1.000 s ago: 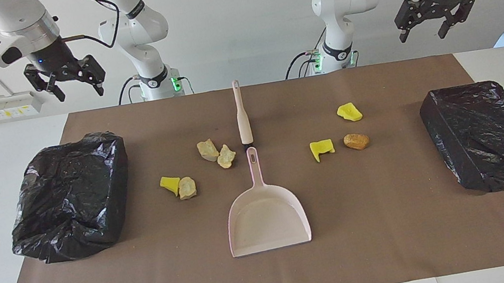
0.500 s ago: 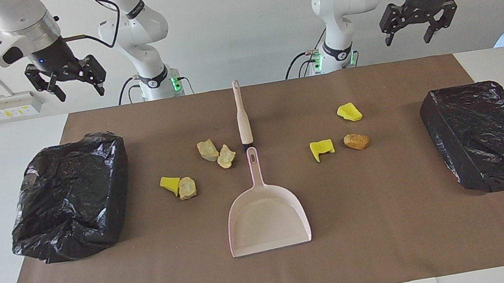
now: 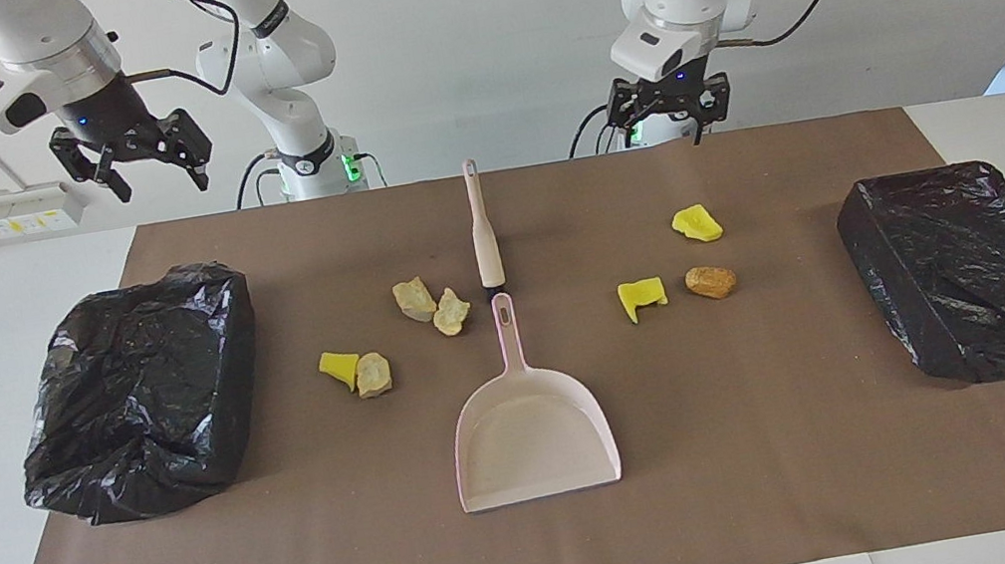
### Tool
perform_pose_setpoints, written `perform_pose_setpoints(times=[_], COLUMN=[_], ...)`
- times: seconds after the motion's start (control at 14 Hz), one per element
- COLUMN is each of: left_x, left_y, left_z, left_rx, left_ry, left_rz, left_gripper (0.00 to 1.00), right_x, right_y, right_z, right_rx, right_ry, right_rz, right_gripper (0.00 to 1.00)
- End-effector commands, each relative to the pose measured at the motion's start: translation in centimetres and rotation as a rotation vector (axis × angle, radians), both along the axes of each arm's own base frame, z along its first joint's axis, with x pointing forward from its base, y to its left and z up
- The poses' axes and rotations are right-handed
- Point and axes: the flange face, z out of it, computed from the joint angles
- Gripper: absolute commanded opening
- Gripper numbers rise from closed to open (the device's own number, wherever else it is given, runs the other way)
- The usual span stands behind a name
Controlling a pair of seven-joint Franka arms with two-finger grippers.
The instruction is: Sweep and dump trash in bin
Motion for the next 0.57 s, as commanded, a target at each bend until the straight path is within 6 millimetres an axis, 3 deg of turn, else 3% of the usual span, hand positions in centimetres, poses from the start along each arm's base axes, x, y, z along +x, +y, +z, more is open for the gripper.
perform_pose_setpoints(times=[0.0, 0.29, 0.43, 0.5], left_x=[-2.5, -4.8, -5.4, -6.6], left_y=[-3.5, -8.4, -9.0, -9.9], left_z=[-6.1, -11.0, -11.3, -11.9], left_rx=[0.027, -0.02, -0.03, -0.024], left_ry=[0.047, 0.005, 0.002, 0.005], left_rz=[0.011, 0.089, 0.09, 0.074], left_gripper=[1.0, 1.0, 1.0, 1.0], right_x=[-0.6, -0.6, -0.6, -0.6], right_y=[0.0, 0.0, 0.0, 0.0], right_z=[0.3, 0.3, 0.3, 0.2], right_rx=[0.018, 0.019, 0.019, 0.019], right_ry=[0.004, 0.004, 0.004, 0.006], right_rz=[0.008, 0.01, 0.01, 0.01], right_gripper=[1.0, 1.0, 1.0, 1.0])
